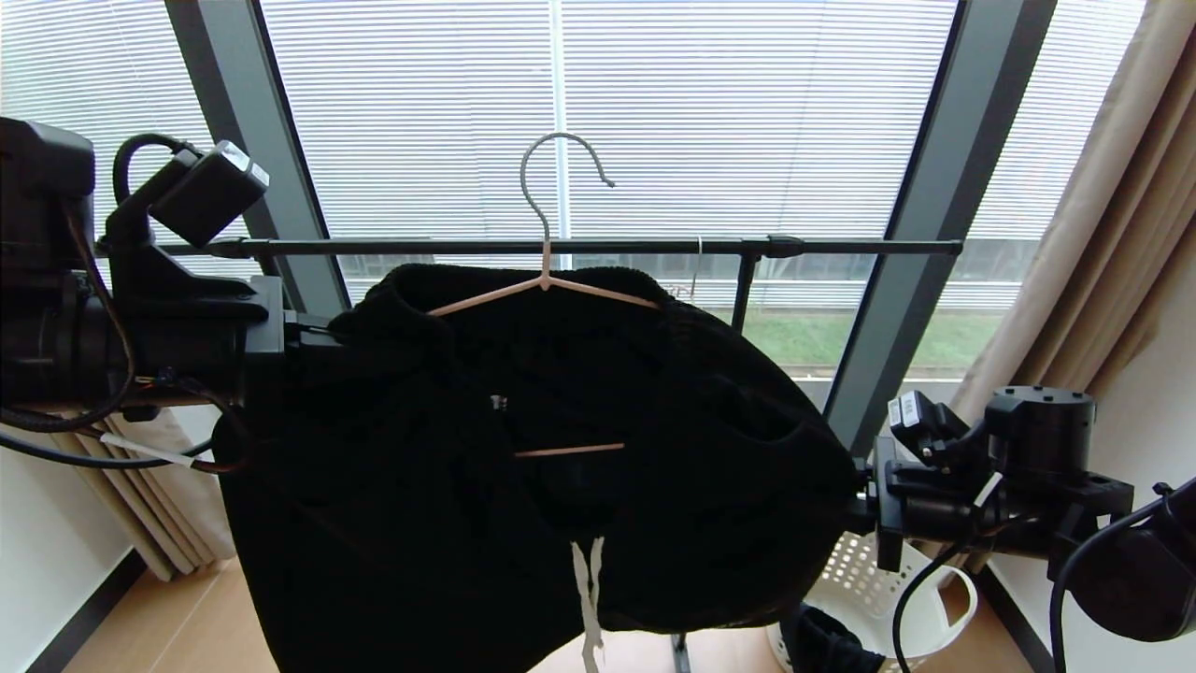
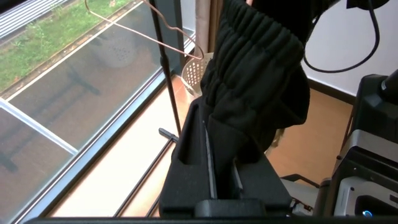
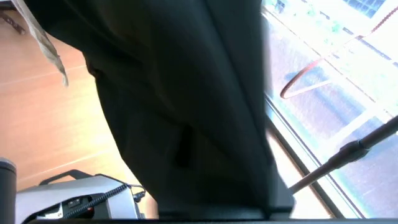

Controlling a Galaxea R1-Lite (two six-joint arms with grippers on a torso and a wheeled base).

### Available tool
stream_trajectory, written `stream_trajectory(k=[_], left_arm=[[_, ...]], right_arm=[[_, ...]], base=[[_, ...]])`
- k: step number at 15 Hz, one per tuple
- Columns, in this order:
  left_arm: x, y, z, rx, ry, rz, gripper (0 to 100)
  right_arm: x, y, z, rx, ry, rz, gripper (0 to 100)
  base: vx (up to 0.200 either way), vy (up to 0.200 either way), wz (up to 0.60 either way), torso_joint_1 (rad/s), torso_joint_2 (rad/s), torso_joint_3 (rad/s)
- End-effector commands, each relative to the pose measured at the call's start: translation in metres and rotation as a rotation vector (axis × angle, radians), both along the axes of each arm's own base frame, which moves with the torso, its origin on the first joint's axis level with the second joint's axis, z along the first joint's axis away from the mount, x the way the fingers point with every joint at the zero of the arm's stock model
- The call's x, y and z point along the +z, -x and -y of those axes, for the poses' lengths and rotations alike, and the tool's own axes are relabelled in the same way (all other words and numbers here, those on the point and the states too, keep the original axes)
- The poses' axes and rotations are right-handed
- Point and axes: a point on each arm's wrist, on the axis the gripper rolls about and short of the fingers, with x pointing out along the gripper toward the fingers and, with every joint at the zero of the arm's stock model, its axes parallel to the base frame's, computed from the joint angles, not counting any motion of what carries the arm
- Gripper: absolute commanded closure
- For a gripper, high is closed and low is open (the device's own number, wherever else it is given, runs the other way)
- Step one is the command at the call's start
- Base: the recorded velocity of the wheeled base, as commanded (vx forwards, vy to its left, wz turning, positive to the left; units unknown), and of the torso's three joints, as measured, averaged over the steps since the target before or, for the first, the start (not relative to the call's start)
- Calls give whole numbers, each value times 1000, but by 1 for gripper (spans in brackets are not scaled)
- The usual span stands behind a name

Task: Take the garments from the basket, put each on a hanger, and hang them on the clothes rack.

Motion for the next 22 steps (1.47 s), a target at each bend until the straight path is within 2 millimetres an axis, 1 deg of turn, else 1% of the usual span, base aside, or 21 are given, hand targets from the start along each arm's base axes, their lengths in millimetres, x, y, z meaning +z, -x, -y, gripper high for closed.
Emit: stream_trajectory(k=[1,3,5,7,8,10,11,13,15,17,18,20,22], left_arm=[[-1,-1,0,-1,0,-5,100],[-5,-1,-6,27,-3,-20,100],[-10,-1,-14,58,-5,-36,100],[-14,-2,-25,108,-8,-49,100],[-15,-1,-29,124,-9,-51,100],[-16,0,-32,139,-11,-53,100],[-15,0,-34,149,-9,-56,100],[-16,-1,-37,161,-9,-59,100],[-15,-5,-36,197,-27,-54,100],[-15,-13,-35,232,-45,-56,100],[-14,-19,-29,234,-41,-70,100],[-12,-32,-11,296,-55,-97,100],[-13,-54,12,373,-58,-138,100]], right_arm=[[3,1,-1,4,-2,13,0],[14,4,-6,18,-6,50,0],[22,8,-8,-6,4,75,0],[31,11,-19,-112,50,113,0],[37,13,-26,-150,42,106,0],[48,16,-36,-189,-6,73,0],[58,18,-47,-241,-48,52,0],[67,16,-59,-306,-83,40,0],[71,12,-67,-366,-97,47,0],[74,11,-68,-382,-97,52,0],[76,11,-69,-389,-97,40,0],[79,7,-70,-418,-98,16,0],[79,6,-71,-434,-96,15,0]], base=[[0,0,0,0,0,0],[0,0,0,0,0,0],[0,0,0,0,0,0],[0,0,0,0,0,0],[0,0,0,0,0,0],[0,0,0,0,0,0],[0,0,0,0,0,0],[0,0,0,0,0,0],[0,0,0,0,0,0],[0,0,0,0,0,0],[0,0,0,0,0,0],[0,0,0,0,0,0],[0,0,0,0,0,0]])
